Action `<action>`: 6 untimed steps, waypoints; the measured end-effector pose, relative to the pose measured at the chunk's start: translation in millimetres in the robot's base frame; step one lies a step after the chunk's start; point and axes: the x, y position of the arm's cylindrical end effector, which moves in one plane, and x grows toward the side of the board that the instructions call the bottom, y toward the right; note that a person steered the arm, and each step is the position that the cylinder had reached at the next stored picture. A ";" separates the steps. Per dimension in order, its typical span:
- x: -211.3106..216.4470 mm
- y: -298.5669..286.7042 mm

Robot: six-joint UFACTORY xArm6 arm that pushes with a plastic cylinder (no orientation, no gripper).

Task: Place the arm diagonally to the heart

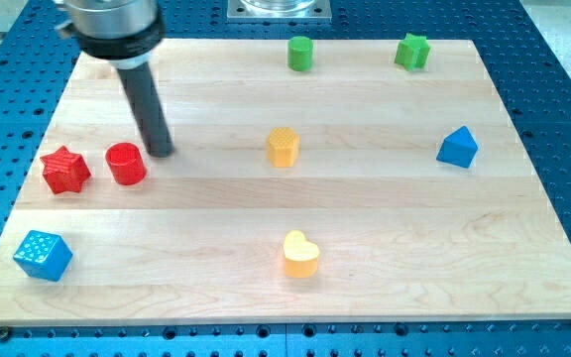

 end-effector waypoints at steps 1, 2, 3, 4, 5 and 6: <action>19.5 12.1; 21.5 54.2; 21.5 66.1; 21.5 68.3; 21.5 69.5; 21.5 69.6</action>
